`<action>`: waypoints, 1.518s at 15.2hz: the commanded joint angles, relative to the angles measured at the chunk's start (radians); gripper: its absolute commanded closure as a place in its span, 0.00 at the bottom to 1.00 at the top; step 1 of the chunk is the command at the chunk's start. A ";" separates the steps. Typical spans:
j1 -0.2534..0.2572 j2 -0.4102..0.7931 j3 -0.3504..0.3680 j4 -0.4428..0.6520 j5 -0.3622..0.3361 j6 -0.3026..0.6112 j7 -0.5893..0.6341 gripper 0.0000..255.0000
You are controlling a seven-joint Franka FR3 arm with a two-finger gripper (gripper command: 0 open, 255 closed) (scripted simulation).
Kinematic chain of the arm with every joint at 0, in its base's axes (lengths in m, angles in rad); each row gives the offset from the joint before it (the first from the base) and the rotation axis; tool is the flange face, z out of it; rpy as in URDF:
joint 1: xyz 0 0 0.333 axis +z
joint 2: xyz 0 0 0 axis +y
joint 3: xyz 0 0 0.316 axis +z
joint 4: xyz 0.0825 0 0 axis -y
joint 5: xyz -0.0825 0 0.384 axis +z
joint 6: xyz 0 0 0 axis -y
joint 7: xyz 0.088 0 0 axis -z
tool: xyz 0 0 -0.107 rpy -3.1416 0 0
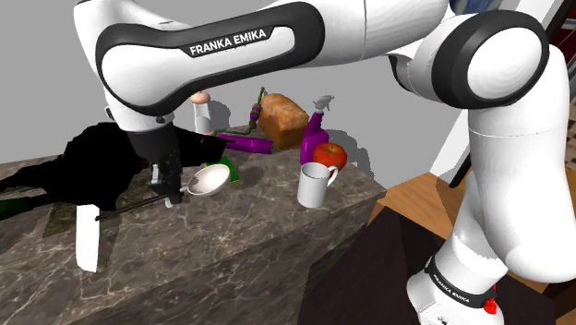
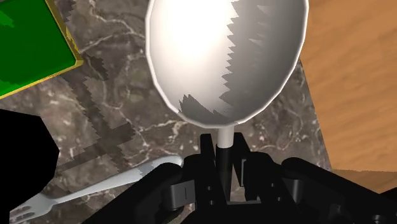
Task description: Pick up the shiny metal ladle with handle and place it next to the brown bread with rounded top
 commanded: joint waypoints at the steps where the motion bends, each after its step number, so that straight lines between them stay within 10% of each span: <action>1: -0.001 -0.008 0.001 0.013 0.002 -0.022 -0.001 1.00; 23: 0.038 0.044 0.003 0.396 -0.008 -0.351 -0.004 1.00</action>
